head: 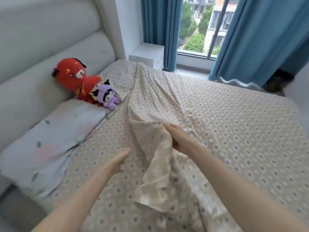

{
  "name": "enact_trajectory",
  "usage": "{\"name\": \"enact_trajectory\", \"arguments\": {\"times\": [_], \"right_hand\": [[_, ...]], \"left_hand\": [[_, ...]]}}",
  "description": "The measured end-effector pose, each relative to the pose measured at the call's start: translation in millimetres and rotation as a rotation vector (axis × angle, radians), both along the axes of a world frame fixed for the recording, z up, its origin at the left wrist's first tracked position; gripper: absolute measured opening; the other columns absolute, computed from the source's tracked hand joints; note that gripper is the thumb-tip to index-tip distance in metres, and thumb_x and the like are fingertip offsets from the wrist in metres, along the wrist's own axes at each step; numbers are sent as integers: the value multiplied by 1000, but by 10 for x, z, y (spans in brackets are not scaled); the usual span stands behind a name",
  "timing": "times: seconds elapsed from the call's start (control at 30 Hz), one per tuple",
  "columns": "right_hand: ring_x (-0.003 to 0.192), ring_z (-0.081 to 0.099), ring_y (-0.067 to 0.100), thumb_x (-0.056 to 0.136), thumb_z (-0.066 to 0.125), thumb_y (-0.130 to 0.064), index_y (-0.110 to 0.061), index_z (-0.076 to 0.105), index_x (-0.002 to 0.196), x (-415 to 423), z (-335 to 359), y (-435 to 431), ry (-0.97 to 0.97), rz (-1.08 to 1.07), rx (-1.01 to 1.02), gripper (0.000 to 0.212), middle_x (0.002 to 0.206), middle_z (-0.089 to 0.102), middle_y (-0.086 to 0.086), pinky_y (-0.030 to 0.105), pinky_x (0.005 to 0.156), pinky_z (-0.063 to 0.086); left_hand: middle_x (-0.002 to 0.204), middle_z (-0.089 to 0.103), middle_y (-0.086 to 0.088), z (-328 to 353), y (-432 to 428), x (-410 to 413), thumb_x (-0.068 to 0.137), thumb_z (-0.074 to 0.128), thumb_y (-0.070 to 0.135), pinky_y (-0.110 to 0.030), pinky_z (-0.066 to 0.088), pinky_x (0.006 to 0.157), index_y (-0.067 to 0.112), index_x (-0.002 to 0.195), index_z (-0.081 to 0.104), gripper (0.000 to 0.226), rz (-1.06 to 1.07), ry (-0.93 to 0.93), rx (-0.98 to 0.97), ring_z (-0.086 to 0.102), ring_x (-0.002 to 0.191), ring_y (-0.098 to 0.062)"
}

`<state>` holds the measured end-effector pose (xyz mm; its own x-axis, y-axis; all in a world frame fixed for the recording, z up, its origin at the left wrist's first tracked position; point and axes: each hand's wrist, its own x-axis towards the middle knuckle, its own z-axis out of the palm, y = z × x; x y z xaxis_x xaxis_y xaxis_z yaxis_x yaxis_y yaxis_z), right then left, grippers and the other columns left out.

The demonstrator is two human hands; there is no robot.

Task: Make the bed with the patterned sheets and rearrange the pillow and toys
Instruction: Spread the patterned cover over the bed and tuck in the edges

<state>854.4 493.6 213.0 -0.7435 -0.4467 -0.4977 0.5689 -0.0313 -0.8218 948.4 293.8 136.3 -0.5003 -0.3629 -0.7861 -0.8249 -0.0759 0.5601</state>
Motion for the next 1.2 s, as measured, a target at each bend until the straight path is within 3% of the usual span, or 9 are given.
{"name": "enact_trajectory", "arguments": {"times": [0.13, 0.23, 0.53, 0.77, 0.83, 0.93, 1.0, 1.1, 1.2], "right_hand": [[73, 67, 18, 99, 51, -25, -4, 59, 120, 120, 106, 56, -8, 85, -14, 31, 91, 68, 10, 29, 64, 57], [69, 67, 16, 99, 51, -26, -6, 58, 122, 195, 204, 78, -46, 85, -52, 32, 85, 68, 7, 26, 61, 56], [74, 66, 18, 97, 53, -28, -6, 63, 113, 188, 375, 185, -116, 114, -199, 29, 86, 67, 8, 29, 66, 57], [73, 68, 17, 95, 53, -28, -7, 69, 95, 165, 422, 130, -237, 71, -318, 26, 85, 67, 8, 30, 72, 56], [73, 68, 16, 93, 55, -27, -9, 67, 96, 183, 409, 62, -299, 7, -373, 22, 82, 68, 6, 29, 71, 57], [77, 63, 12, 89, 59, -29, -13, 64, 94, 216, 345, -25, -331, -100, -385, 17, 80, 66, 0, 25, 73, 53], [75, 64, 11, 86, 60, -29, -13, 68, 88, 302, 343, -78, -340, -126, -411, 18, 76, 67, 0, 23, 71, 53], [73, 67, 13, 77, 73, -22, -11, 74, 87, 478, 371, -203, -285, -224, -444, 15, 79, 67, 3, 24, 72, 54], [104, 55, 27, 68, 77, -19, -19, 49, 136, 638, 295, -277, -202, -389, -397, 73, 113, 56, 14, 25, 93, 43]], "left_hand": [[153, 28, -10, -134, 259, 346, 91, 51, 51, -59, 29, 104, 28, 146, 32, 62, -38, -89, 334, 26, 140, -34], [155, 24, -7, -125, 494, 392, 88, 50, 60, -56, 21, 110, 28, 150, 21, 76, -66, -31, 398, 37, 131, -30], [133, 53, -14, -183, 672, 217, 79, 50, 71, -48, 24, 115, 13, 135, 51, 80, 80, 150, 647, 47, 119, -28], [122, 57, -8, -356, 436, 34, 71, 58, 71, -47, 33, 108, 30, 139, 33, 83, 155, 113, 621, 52, 118, -30], [124, 62, -11, -428, 329, -63, 67, 60, 70, -47, 39, 104, 27, 134, 40, 82, 143, 120, 703, 55, 117, -37], [110, 70, -10, -510, 207, -204, 65, 59, 74, -42, 58, 79, 15, 121, 56, 81, 116, 128, 858, 66, 97, -36], [123, 63, 1, -595, 137, -281, 68, 53, 78, -38, 52, 91, 18, 136, 49, 91, 119, 168, 935, 62, 103, -41], [137, 53, -10, -589, -20, -389, 68, 43, 86, -49, 38, 107, 16, 137, 49, 99, -33, 220, 1153, 51, 124, -36], [130, 59, -15, -533, -157, -492, 65, 45, 88, -53, 43, 98, 15, 129, 54, 98, -67, 161, 1216, 55, 120, -35]]}}
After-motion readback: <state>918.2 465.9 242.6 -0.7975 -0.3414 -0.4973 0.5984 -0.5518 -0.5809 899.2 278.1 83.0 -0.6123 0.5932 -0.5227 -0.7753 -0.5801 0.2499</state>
